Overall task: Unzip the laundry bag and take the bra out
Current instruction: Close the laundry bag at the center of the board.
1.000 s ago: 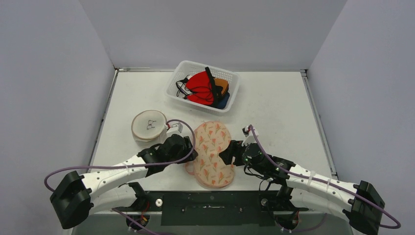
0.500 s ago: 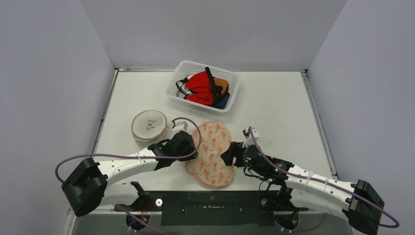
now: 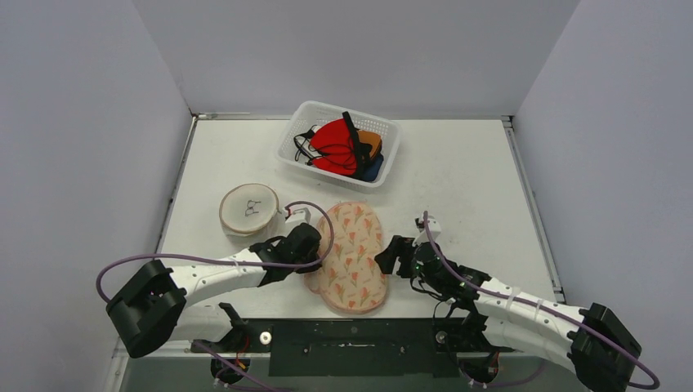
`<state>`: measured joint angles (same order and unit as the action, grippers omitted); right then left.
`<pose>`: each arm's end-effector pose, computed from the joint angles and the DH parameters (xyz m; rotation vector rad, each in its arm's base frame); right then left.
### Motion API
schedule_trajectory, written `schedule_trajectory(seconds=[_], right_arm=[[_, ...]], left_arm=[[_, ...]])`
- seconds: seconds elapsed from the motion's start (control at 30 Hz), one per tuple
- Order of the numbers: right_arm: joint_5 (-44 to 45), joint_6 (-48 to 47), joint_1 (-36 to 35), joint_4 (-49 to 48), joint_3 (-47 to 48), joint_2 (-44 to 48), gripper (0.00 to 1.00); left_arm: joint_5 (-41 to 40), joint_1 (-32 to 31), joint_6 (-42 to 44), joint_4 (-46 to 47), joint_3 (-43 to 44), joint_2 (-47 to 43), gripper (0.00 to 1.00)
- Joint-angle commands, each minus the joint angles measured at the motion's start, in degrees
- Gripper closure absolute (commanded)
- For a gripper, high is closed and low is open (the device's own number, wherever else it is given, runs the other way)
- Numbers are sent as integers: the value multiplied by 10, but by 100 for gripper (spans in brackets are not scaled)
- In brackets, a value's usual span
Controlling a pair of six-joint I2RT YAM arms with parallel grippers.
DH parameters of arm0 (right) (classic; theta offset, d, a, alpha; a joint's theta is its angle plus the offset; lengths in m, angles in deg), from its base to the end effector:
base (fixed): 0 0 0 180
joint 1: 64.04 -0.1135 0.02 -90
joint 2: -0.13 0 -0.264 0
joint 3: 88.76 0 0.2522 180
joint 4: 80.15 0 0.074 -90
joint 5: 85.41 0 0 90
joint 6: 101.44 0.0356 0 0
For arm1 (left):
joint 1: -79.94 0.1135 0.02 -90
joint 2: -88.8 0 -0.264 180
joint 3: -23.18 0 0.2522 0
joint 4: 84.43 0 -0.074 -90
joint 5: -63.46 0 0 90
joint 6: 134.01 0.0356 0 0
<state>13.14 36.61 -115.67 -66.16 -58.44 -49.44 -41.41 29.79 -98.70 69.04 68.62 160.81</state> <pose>0.1148 0.1364 0.1714 0.0207 2.2681 0.8265 0.1538 -0.1700 0.1651 -0.2087 2.5048 -0.4641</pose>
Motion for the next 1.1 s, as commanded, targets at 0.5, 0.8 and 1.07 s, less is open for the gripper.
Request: schedule_trajectory(seconds=[0.5,0.8,1.07], right_arm=[[-178,29,99,-279,-19,-227,29],[-183,29,102,-307,-10,-288,72],[-89,6,101,-173,-48,-144,95]], left_arm=[[-32,-8,9,34,-22,35,100],[-38,-15,18,36,-20,39,100],[-25,-43,49,80,4,58,100]])
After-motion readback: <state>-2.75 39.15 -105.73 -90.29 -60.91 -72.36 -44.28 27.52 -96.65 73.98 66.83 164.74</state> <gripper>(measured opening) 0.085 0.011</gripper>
